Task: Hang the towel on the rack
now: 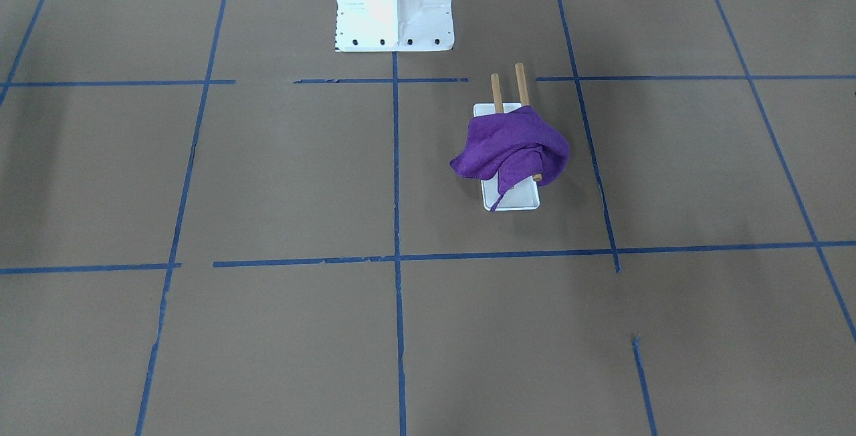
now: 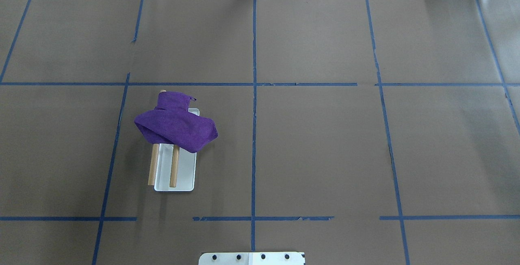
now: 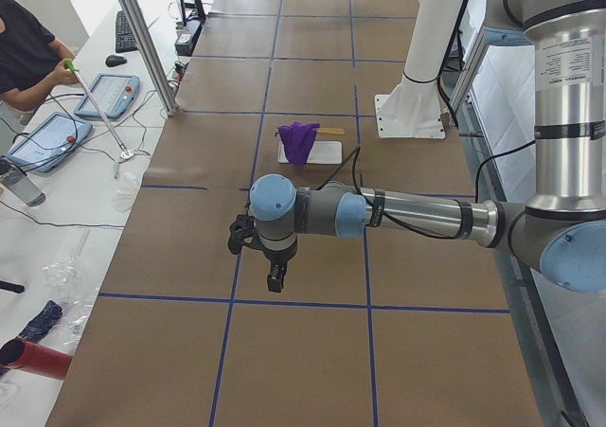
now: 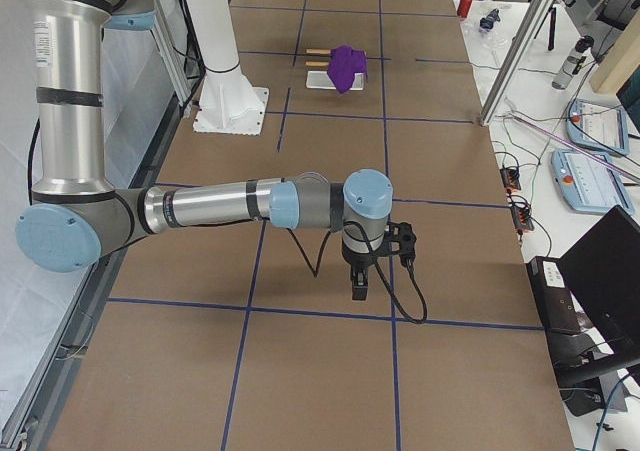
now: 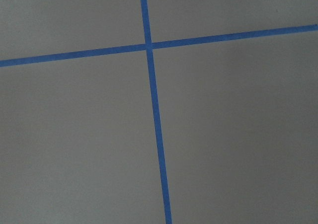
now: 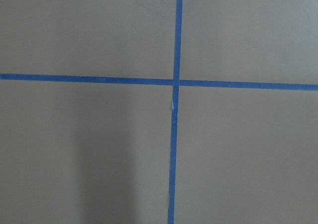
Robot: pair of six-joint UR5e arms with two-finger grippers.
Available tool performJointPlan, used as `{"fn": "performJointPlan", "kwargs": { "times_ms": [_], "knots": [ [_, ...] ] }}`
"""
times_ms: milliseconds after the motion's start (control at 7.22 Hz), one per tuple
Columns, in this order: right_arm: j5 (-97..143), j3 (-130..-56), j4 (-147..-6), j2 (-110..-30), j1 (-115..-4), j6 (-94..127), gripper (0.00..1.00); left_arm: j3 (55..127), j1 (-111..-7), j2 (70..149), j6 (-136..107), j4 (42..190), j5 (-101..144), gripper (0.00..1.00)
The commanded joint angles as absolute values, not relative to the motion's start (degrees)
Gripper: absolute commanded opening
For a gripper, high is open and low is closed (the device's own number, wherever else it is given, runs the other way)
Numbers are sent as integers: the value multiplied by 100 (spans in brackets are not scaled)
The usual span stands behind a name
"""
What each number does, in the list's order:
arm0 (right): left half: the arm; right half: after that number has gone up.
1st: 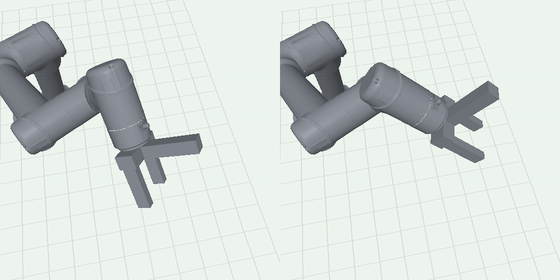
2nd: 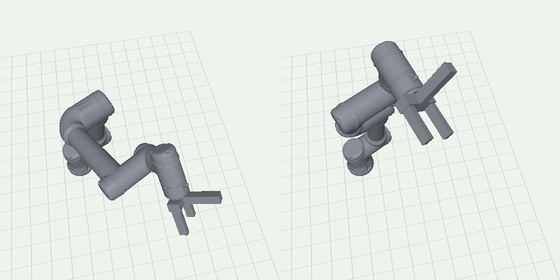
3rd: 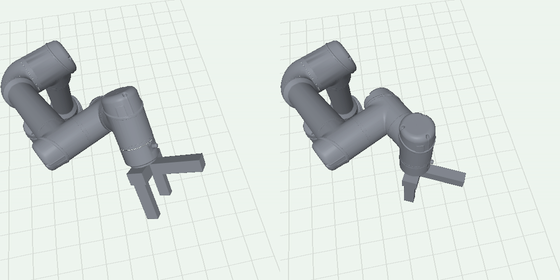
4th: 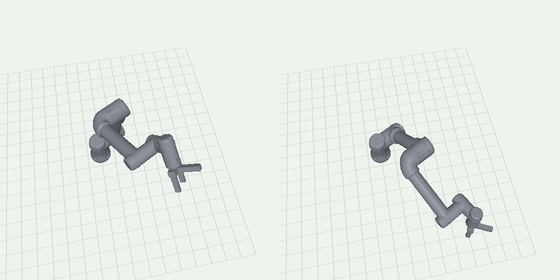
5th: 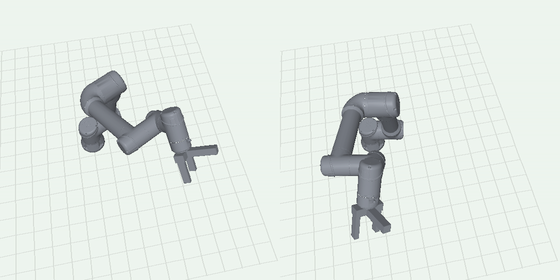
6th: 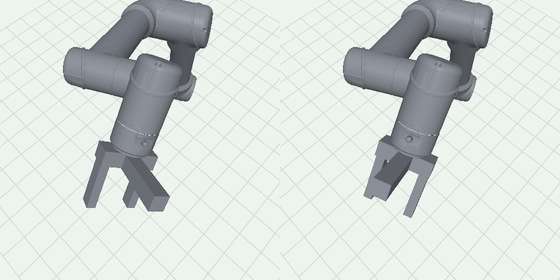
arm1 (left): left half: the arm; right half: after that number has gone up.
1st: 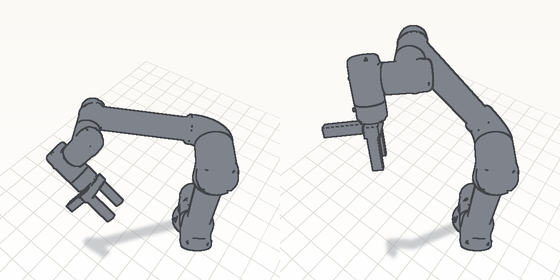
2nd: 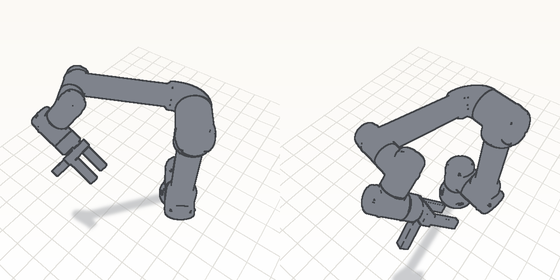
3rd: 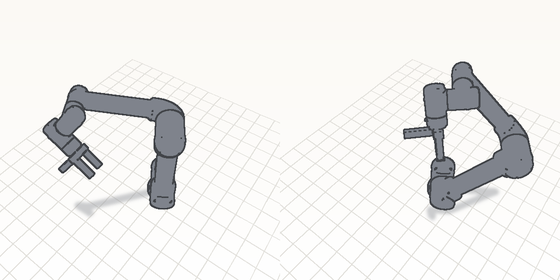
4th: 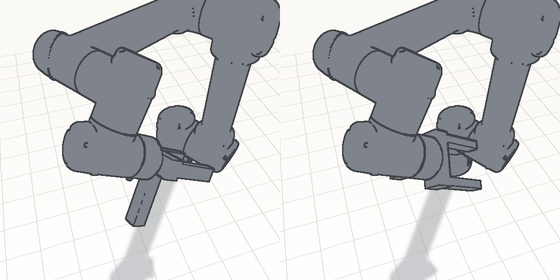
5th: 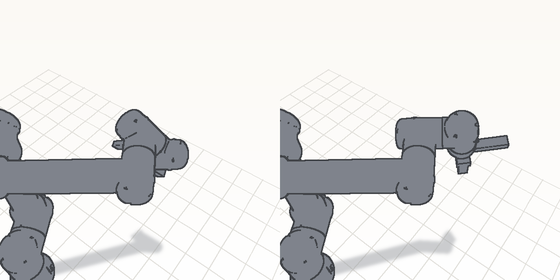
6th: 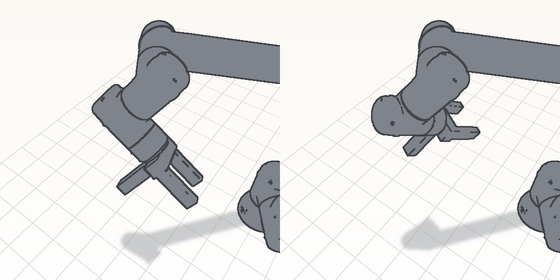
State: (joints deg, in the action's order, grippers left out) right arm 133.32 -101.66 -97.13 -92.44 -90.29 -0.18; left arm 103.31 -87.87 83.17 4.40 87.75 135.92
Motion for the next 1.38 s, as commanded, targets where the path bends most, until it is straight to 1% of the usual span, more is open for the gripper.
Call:
{"fn": "performJointPlan", "kwargs": {
  "times_ms": [0, 277, 692, 969, 1246],
  "knots": [
    [13333, -10169, -9712, -9255, -9035, -18, 100, 10510, -8798, 8419, 457, 8789, 13412, 100],
    [13507, -10178, -9703, -9421, -9026, 9, 100, 10433, -8815, 8420, 448, 8772, 13412, 100],
    [13535, -10222, -9686, -9422, -9026, -26, 100, 10433, -8824, 8306, 422, 8754, 13403, 100],
    [13457, -10467, -9686, -9457, -8974, -9, 100, 10415, -8815, 8271, 422, 8754, 13403, 100],
    [13369, -10477, -9686, -9518, -8825, -9, 100, 10424, -8815, 8262, 422, 8754, 13403, 100]
  ]
}}
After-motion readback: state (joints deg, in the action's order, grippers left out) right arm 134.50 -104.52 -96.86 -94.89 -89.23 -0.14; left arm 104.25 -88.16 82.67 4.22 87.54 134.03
